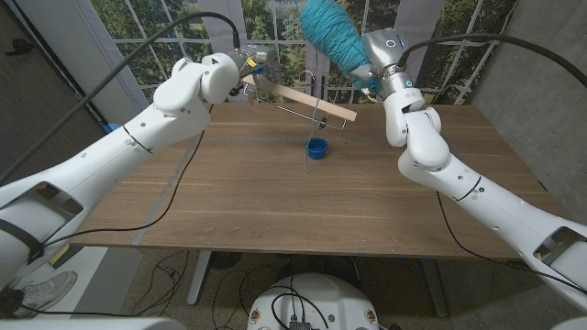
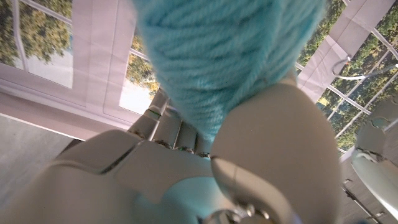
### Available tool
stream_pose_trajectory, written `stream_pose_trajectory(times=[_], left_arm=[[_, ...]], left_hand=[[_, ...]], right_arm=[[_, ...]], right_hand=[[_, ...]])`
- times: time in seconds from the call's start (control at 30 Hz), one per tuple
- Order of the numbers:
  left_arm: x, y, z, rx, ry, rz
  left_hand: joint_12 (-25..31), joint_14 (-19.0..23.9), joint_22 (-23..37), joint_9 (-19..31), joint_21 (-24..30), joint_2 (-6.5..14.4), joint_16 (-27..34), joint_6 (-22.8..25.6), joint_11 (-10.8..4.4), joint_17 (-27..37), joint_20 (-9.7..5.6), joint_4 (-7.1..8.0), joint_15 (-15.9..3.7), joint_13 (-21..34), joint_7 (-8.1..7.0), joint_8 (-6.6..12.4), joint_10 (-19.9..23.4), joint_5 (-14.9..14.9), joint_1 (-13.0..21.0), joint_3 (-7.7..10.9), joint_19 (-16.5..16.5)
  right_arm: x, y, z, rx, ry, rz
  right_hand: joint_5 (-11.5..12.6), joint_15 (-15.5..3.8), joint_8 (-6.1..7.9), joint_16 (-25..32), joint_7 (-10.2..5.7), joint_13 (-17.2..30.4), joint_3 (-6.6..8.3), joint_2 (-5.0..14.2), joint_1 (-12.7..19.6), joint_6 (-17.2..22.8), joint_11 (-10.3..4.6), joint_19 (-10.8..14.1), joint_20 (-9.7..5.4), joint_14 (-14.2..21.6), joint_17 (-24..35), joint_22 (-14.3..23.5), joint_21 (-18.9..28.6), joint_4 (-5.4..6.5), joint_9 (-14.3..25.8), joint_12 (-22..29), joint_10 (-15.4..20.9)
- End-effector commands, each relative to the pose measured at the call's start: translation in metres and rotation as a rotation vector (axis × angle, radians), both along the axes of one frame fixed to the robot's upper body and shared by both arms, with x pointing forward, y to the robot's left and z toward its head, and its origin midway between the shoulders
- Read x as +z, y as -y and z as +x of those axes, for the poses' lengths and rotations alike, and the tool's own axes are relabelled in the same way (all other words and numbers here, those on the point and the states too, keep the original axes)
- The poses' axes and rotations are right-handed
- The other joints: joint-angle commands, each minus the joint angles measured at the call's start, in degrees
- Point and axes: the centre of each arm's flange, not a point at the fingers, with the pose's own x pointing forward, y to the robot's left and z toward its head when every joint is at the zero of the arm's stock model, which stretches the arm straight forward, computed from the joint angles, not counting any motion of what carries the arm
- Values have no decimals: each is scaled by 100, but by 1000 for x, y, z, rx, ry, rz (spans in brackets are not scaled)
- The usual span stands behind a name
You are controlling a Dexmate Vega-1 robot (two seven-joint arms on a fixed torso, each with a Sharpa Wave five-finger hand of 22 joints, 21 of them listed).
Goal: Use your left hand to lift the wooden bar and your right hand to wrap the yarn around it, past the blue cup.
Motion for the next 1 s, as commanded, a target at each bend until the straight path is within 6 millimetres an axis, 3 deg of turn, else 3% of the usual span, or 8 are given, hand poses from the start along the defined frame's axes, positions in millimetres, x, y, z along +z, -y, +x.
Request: stream_pose_trajectory(times=[0.03, 0.4, 0.77, 1.0], left_arm=[[0, 3, 18, 43, 33, 14], [8, 3, 27, 32, 41, 3], [19, 7, 37, 27, 41, 7], [27, 6, 45, 15, 55, -13]], left_hand=[[-7, 1166, 13, 88, 56, 580, 25, 322, -2, 2067, -234, 62, -1363, 23, 58, 13, 64, 16, 459, 100, -46], [-27, 1171, 14, 90, 77, 577, -4, 328, 5, 2081, -241, 61, -1364, 33, 48, -3, 66, 10, 455, 101, -52], [-45, 1186, 15, 92, 95, 573, -20, 339, 0, 2100, -244, 59, -1364, 32, 57, -14, 74, 7, 454, 102, -58], [-55, 1192, 14, 93, 104, 572, -34, 349, 0, 2108, -244, 58, -1364, 38, 47, -20, 77, 6, 453, 105, -62]], right_arm=[[28, -39, -26, -1, 9, -89], [43, -53, -56, -15, -133, -113], [40, -41, -81, -10, -292, -87], [40, -30, -92, 81, -401, -82]], right_hand=[[44, -837, -8, -25, -1465, 23, 13, 1025, 1066, 1604, -1010, 7, -431, 250, 4, 2, -22, 32, 18, 48, 1050], [37, -848, -17, -48, -1465, 17, 3, 1050, 1091, 1599, -1003, -12, -420, 247, 6, 4, -27, 48, 39, 27, 1071], [25, -850, -32, -53, -1447, 24, -1, 1073, 1124, 1570, -949, 11, -412, 275, 18, 7, -16, 60, 74, 15, 1089], [14, -841, -46, -40, -1425, 50, -9, 1080, 1132, 1557, -937, 28, -403, 311, 34, 9, -7, 73, 87, 10, 1073]])
